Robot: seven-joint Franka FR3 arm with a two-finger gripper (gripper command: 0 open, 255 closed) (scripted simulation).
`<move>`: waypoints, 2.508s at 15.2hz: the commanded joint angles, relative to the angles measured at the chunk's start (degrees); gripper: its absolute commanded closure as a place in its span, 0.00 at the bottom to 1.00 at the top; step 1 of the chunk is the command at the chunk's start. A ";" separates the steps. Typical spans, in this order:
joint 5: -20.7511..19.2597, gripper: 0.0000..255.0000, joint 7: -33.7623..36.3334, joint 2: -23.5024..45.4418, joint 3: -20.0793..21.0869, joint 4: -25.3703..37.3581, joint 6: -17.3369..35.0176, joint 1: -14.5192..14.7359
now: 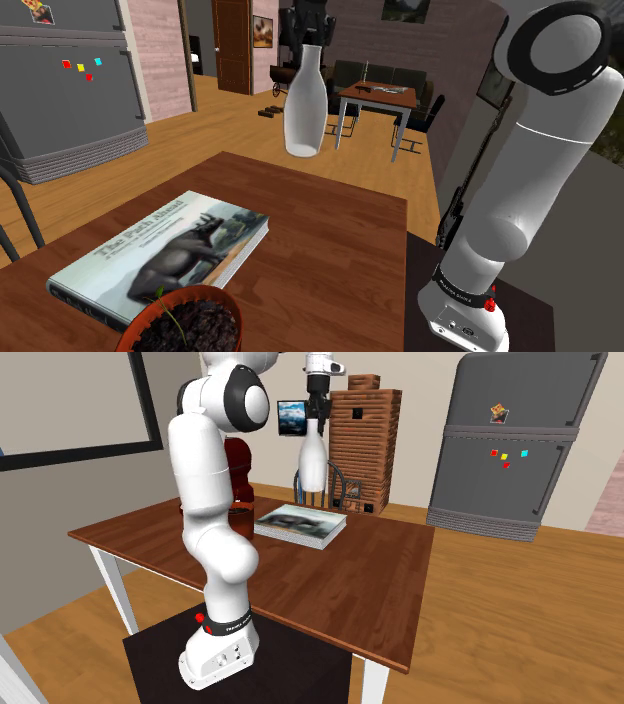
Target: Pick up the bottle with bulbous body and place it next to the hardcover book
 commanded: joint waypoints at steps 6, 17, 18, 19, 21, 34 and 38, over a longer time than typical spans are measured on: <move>0.76 1.00 -0.80 -3.70 -0.42 -10.23 6.68 -0.30; 1.50 1.00 -1.69 -7.62 -0.73 -23.45 16.07 -0.38; 1.55 1.00 -1.75 -7.87 -0.74 -24.51 16.88 -0.38; 1.60 1.00 -1.81 -8.10 -0.75 -25.55 17.68 -0.37; 1.69 1.00 -1.91 -8.53 -0.76 -27.57 19.28 -0.36; 2.06 1.00 -2.39 -9.93 -0.64 -39.10 29.43 -0.21; 2.12 1.00 -2.47 -9.92 -0.55 -42.17 32.51 -0.16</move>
